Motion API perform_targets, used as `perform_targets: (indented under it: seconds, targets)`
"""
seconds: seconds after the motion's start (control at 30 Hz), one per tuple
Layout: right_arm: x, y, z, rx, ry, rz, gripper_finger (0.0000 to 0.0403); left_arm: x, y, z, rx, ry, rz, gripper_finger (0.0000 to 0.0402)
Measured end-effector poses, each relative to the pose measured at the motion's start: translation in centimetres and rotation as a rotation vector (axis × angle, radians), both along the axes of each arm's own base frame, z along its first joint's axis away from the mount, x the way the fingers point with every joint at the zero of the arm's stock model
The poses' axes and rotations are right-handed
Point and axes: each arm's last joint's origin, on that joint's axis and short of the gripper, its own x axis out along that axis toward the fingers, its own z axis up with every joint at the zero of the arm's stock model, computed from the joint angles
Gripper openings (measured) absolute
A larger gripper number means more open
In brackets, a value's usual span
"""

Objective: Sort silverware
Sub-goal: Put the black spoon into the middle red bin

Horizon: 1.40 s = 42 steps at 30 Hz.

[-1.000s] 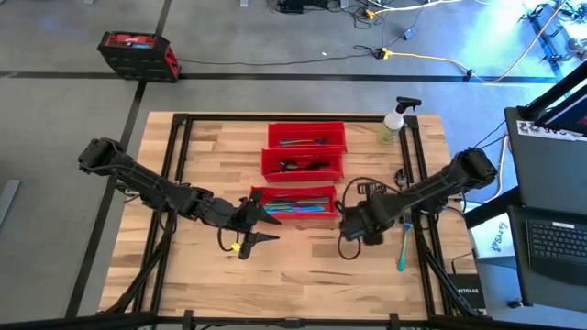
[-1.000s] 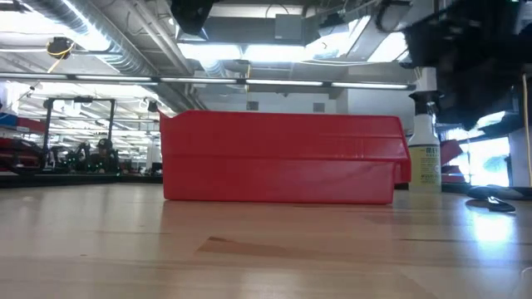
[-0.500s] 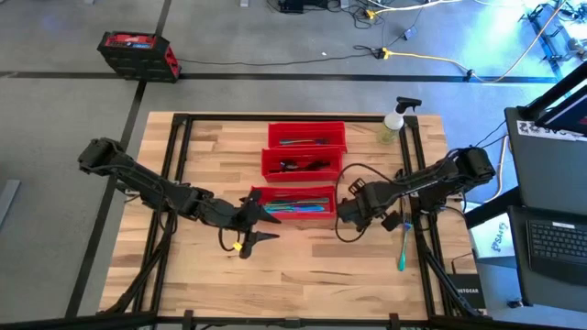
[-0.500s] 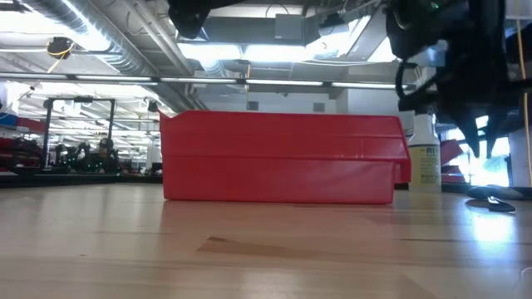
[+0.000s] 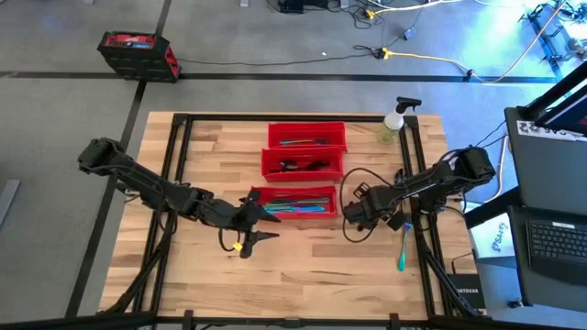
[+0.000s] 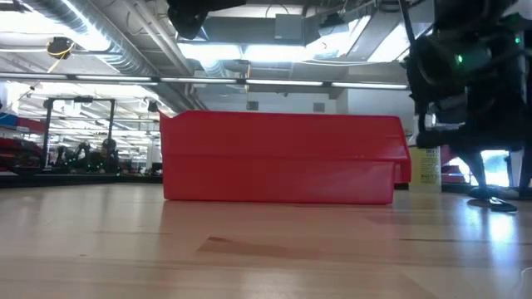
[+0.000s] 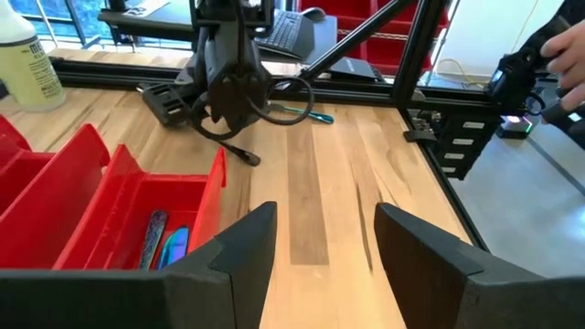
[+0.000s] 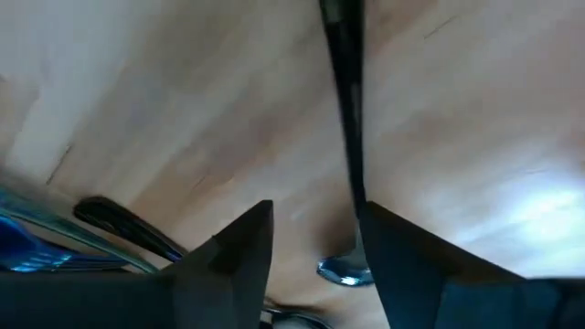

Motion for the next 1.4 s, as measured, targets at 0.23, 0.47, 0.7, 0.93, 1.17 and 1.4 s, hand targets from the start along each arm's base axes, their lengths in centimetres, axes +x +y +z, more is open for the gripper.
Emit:
perform_targets:
  seconds: [0.23, 0.47, 0.7, 0.93, 1.17, 1.4]
  targets:
    - [-0.8, -0.3, -1.4, -0.034, -0.028, 0.021, 0.0111, 0.0, 0.0, 0.0, -0.025, 0.001, 0.011, 0.0173]
    - [-0.8, -0.3, -1.4, -0.031, -0.021, 0.047, 0.0075, 0.0, 0.1, -0.1, -0.032, 0.009, 0.034, 0.0173]
    - [-0.4, -0.2, -1.0, -0.067, -0.046, -0.05, 0.0013, 0.0, 0.1, -0.1, -0.056, 0.01, 0.046, 0.0173]
    - [1.5, 0.6, 3.5, -0.056, -0.112, -0.266, 0.0003, 0.0, 0.2, -0.1, -0.08, 0.004, 0.1, 0.0173]
    - [2.6, 2.7, 10.3, -0.003, -0.204, -0.42, 0.0001, 0.2, 0.5, 0.2, -0.125, -0.031, 0.126, 0.0173]
    - [4.1, 4.9, 16.7, -0.036, -0.507, -0.506, 0.0, 0.6, 2.3, 0.2, -0.377, -0.055, 0.339, 0.0173]
